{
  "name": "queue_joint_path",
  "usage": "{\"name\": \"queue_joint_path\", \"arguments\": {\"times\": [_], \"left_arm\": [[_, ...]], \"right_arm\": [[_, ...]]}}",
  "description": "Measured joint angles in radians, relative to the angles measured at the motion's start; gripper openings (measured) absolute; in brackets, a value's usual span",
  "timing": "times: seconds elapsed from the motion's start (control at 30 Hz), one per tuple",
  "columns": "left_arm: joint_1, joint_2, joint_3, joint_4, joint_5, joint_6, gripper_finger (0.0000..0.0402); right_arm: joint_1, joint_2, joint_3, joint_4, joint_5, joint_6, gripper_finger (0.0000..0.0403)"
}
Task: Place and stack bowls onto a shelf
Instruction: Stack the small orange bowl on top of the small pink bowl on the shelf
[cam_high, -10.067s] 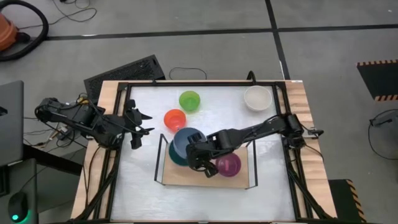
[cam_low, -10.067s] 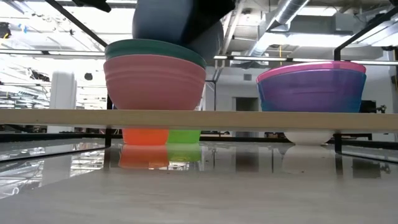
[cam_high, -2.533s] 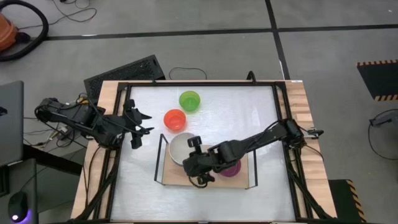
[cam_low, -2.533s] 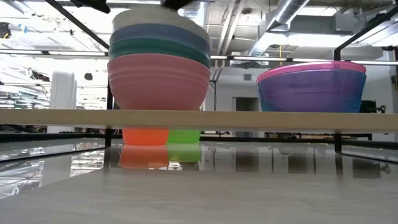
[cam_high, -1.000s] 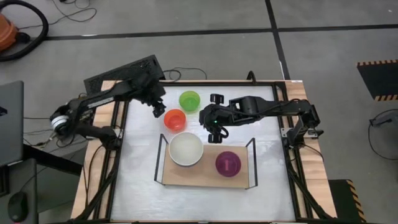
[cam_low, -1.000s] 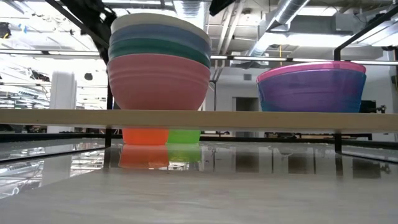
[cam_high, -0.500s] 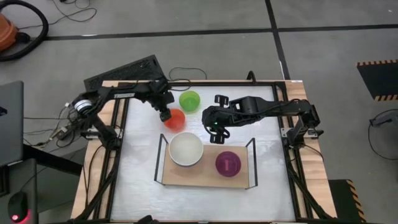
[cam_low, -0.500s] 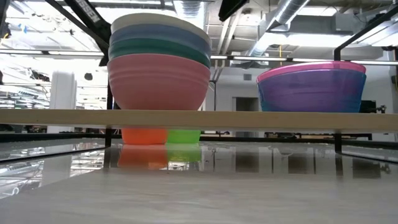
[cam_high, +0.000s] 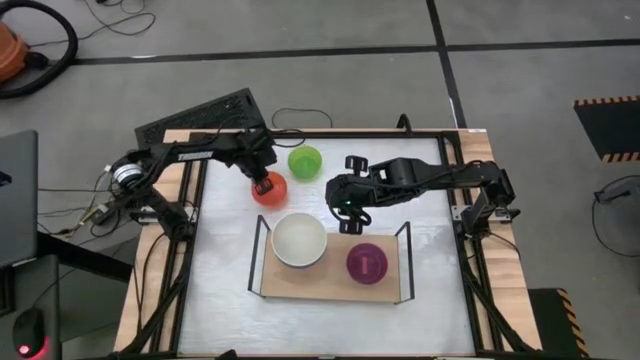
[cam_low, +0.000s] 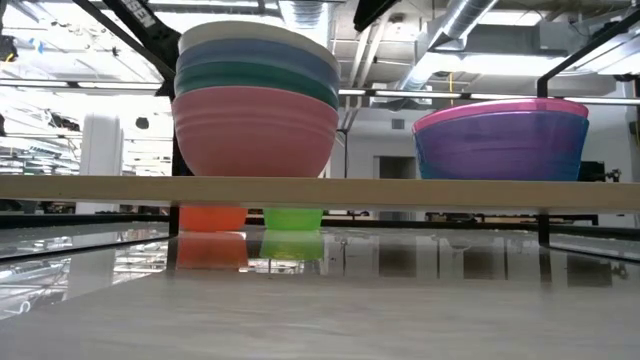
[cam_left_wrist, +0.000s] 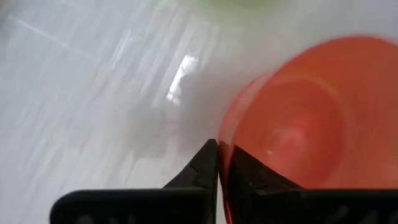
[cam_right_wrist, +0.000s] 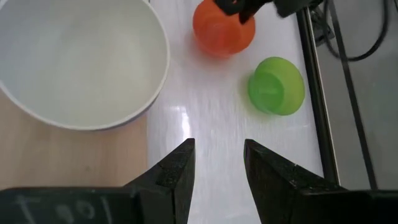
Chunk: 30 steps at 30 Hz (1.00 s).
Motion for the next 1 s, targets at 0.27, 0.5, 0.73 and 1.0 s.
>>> {"name": "queue_joint_path", "arguments": {"times": [0.27, 0.5, 0.73, 1.0], "left_arm": [[-0.007, -0.225, 0.000, -0.133, 0.012, -0.076, 0.0000], [-0.021, -0.458, 0.000, -0.152, 0.122, -0.119, 0.0000], [-0.150, -0.526, 0.000, -0.153, 0.187, -0.157, 0.0000], [-0.328, -0.469, 0.044, -0.168, 0.188, -0.147, 0.0000]], "right_arm": [[0.015, 0.000, 0.000, 0.021, -0.048, -0.143, 0.0163], [0.015, 0.001, 0.000, 0.172, -0.052, -0.336, 0.0163], [0.030, 0.007, 0.000, 0.392, -0.128, -0.508, 0.0163], [0.071, 0.065, 0.000, 0.492, -0.259, -0.629, 0.0163]]}}
